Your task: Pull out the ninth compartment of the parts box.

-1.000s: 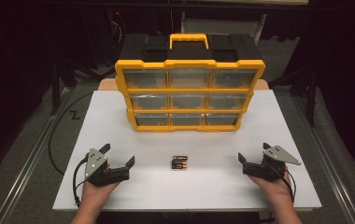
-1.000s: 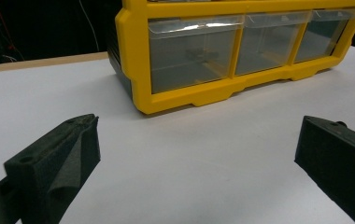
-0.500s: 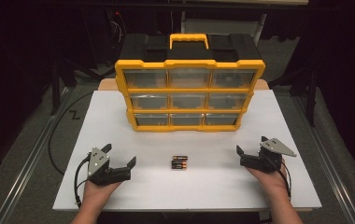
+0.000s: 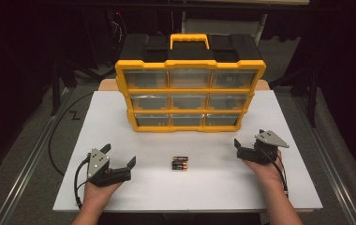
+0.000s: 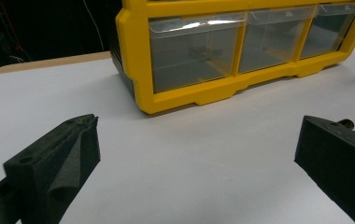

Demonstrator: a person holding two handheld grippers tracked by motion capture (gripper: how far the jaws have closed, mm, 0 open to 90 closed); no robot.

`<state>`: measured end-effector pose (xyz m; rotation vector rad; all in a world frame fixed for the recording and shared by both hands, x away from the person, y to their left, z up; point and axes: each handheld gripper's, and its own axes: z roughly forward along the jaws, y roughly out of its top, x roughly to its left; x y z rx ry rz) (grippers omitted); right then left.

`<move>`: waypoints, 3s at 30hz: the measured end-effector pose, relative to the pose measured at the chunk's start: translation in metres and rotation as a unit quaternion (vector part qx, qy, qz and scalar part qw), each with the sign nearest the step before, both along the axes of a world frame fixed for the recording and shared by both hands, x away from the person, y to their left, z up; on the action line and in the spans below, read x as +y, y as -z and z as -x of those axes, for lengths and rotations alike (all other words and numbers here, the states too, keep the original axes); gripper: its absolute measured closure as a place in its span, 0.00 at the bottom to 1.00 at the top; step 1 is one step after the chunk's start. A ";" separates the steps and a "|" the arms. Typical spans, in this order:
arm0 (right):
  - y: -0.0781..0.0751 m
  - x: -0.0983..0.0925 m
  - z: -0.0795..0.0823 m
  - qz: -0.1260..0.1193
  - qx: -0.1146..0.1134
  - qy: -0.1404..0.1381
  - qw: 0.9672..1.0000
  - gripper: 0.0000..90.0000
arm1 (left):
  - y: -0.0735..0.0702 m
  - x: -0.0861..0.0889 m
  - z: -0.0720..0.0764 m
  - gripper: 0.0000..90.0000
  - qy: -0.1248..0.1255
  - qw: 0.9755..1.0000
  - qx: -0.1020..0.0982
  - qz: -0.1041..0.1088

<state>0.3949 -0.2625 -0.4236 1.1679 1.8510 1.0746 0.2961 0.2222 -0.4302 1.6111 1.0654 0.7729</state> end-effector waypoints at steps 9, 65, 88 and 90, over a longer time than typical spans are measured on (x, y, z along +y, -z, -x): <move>0.000 0.003 -0.013 0.007 -0.005 0.008 1.000 0.01 | 0.001 -0.003 0.001 0.01 0.017 1.000 0.007 -0.005; 0.002 0.014 0.014 0.233 -0.045 -0.068 0.969 0.01 | 0.003 -0.007 0.005 0.00 0.023 1.000 -0.016 0.000; 0.006 0.035 0.023 0.373 -0.093 -0.097 0.918 0.01 | 0.003 -0.008 0.005 0.00 0.029 0.999 -0.023 -0.005; 0.007 0.037 0.024 0.376 -0.097 -0.096 0.916 0.01 | 0.003 -0.008 0.005 0.00 0.029 0.999 -0.023 -0.005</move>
